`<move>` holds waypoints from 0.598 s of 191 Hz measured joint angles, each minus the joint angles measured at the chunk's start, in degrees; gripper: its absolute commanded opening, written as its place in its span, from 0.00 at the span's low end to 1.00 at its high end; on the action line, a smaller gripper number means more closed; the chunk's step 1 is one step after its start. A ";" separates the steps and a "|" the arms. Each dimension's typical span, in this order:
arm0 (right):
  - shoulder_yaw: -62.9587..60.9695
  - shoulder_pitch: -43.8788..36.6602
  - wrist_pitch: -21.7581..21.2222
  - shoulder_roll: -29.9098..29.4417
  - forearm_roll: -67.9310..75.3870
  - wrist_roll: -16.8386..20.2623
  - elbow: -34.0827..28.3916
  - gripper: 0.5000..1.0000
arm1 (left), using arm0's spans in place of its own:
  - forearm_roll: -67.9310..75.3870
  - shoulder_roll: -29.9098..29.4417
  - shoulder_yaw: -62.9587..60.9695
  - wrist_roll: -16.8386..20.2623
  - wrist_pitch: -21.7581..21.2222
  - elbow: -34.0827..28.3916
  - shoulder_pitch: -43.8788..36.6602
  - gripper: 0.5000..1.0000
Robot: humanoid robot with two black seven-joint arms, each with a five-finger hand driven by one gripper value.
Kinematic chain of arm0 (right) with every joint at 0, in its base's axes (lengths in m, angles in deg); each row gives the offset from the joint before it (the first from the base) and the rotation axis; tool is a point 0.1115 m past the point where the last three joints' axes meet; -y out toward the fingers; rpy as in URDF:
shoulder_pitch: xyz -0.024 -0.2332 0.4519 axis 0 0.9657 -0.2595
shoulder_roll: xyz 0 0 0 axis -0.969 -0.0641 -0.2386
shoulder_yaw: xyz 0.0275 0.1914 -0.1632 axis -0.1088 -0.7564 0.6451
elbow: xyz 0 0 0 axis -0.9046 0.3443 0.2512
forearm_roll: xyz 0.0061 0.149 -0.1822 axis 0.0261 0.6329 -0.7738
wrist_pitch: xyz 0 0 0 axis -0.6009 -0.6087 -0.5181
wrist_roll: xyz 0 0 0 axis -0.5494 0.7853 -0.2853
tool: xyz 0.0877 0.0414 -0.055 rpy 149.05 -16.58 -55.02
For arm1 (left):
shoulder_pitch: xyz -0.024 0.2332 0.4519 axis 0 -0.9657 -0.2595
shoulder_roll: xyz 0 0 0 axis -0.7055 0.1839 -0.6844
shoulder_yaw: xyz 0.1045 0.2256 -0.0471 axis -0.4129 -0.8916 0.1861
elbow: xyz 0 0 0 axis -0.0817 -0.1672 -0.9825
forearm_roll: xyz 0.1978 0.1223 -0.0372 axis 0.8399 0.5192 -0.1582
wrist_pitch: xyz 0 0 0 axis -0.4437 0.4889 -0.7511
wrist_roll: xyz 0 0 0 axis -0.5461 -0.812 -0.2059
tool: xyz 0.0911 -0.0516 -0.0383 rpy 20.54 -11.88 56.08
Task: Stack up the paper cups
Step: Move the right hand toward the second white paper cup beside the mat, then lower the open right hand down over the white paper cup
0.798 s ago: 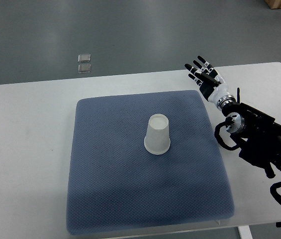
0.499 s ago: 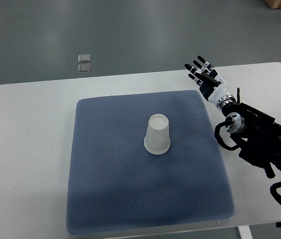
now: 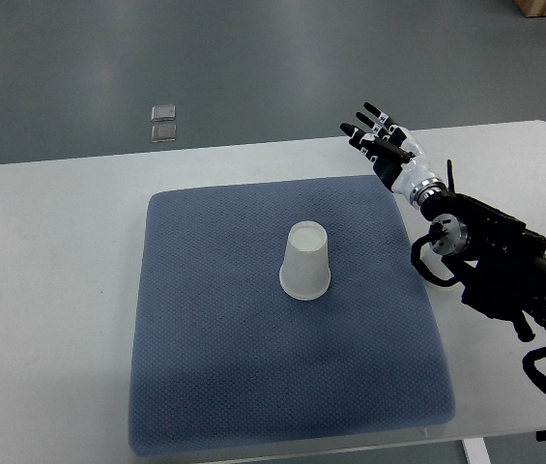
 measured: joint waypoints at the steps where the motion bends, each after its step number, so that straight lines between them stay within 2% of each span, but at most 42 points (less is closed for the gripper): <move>1: 0.01 -0.01 -0.01 0.00 -0.18 0.01 -0.14 0.85 | 0.00 0.00 0.00 0.00 0.00 0.00 0.00 1.00; 34: 1.60 -2.40 0.00 0.00 -7.44 0.35 -5.60 0.85 | 0.00 0.00 0.00 0.00 0.02 0.00 0.01 1.00; 59: 9.03 -5.88 0.07 1.91 -8.91 0.68 -7.16 0.85 | 0.00 0.00 0.00 0.00 0.02 0.00 -0.01 1.00; 78: 16.31 -9.03 -0.29 6.09 -8.95 0.79 -8.60 0.85 | 0.00 0.00 0.00 0.00 0.02 0.00 -0.01 1.00; 114: 33.94 -17.17 -1.91 17.58 -9.13 0.89 -16.50 0.85 | 0.00 0.00 0.00 0.01 0.02 0.00 0.00 1.00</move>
